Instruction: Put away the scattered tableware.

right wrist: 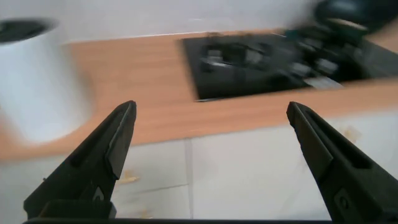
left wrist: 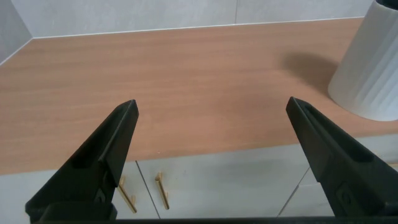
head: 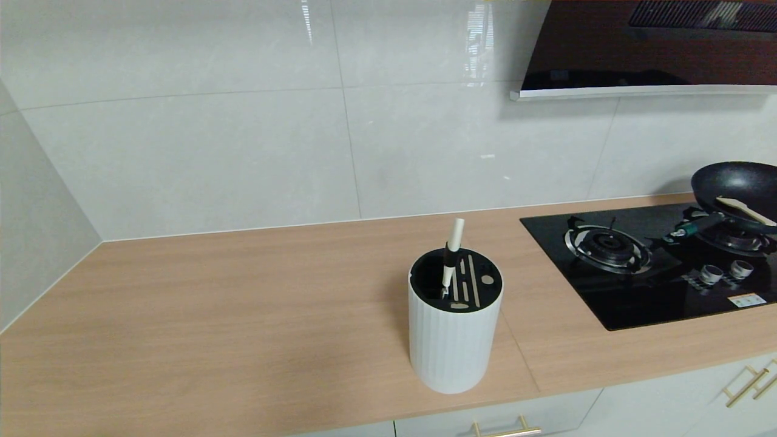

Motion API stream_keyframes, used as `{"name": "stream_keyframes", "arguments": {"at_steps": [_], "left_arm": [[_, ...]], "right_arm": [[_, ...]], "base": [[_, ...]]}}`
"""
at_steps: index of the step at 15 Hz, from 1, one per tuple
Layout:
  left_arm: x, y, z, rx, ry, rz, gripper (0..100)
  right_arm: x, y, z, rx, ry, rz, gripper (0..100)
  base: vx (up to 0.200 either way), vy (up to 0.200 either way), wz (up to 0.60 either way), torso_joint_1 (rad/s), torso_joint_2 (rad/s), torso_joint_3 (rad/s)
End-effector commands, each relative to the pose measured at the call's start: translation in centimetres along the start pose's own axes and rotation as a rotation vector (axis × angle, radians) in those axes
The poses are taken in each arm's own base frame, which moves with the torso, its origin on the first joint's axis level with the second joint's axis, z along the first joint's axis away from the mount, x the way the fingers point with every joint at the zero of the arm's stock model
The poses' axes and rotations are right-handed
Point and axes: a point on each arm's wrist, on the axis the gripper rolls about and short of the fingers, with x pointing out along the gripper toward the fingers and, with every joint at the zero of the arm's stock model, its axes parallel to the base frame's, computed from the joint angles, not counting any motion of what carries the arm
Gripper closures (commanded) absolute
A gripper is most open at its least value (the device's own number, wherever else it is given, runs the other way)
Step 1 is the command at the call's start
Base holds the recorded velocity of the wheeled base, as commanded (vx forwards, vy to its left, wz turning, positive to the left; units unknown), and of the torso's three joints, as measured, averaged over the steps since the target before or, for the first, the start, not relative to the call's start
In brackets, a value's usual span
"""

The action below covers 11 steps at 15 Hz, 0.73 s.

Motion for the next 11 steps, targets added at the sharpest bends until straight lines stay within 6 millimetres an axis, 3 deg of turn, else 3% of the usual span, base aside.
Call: {"name": "stream_keyframes", "arguments": {"at_steps": [1,3,11], "left_arm": [[0.02,0.0,0.0,0.0,0.002,0.0,0],[0.02,0.0,0.0,0.0,0.002,0.0,0],[0.02,0.0,0.0,0.0,0.002,0.0,0]], "right_arm": [[0.04,0.01,-0.1,0.02,0.016,0.004,0],[-0.02,0.3,-0.58,-0.043,0.062,0.145,0],[-0.03,0.31,-0.47,-0.043,0.05,0.149,0]], "base": [[0.0,0.0,0.0,0.0,0.0,0.0],[0.0,0.0,0.0,0.0,0.0,0.0],[0.0,0.0,0.0,0.0,0.0,0.0]]}}
